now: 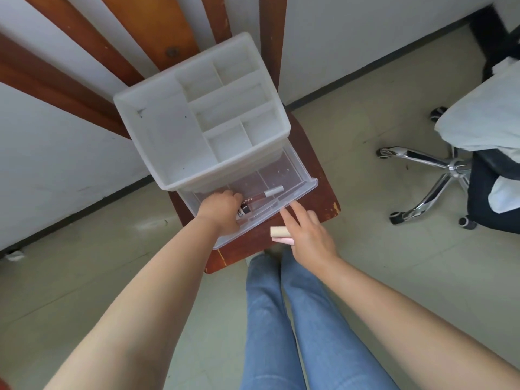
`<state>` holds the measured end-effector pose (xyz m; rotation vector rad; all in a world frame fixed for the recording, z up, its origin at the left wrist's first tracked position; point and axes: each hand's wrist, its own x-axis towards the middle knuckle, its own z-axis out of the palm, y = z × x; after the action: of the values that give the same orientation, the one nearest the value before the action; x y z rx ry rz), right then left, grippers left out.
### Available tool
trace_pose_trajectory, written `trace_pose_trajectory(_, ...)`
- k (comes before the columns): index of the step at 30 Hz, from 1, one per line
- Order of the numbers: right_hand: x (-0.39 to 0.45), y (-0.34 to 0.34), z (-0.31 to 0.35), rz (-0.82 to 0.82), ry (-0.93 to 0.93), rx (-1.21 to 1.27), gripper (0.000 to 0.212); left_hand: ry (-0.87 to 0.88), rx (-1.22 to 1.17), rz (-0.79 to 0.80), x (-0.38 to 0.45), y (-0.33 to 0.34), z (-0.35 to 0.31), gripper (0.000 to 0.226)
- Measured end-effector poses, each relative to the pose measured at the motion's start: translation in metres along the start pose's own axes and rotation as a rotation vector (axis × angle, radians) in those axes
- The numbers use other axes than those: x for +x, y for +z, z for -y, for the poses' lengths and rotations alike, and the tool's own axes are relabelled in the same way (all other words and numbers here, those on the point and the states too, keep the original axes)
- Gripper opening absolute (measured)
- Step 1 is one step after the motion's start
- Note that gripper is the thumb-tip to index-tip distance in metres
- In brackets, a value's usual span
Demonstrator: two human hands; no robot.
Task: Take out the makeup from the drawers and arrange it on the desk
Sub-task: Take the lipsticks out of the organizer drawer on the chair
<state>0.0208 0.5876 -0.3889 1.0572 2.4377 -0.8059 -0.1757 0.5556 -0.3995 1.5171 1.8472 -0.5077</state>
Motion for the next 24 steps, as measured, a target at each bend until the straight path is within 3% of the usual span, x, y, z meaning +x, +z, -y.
trace_pose_trajectory(4, 0.003, -0.001, 0.004, 0.014, -0.003, -0.094, 0.072, 0.001, -0.018, -0.003, -0.008, -0.001, 0.003, 0.028)
trace_pose_trajectory(11, 0.016, -0.031, 0.013, 0.017, -0.34, -0.561, 0.055, -0.053, -0.203, -0.158, -0.059, -0.015, 0.022, 0.024)
trace_pose_trajectory(15, 0.023, -0.044, 0.022, 0.093, -0.389, -0.489, 0.066, -0.177, -0.35, -0.299, -0.092, -0.013, 0.033, 0.02)
trace_pose_trajectory(18, 0.046, -0.045, 0.04, 0.044, -0.37, -0.462, 0.07, -0.316, -0.498, -0.375, -0.107, -0.004, 0.036, 0.018)
trace_pose_trajectory(24, 0.079, -0.058, 0.066, 0.032, -0.433, -0.522, 0.055, -0.543, -0.668, -0.401, -0.118, 0.02, 0.043, 0.02)
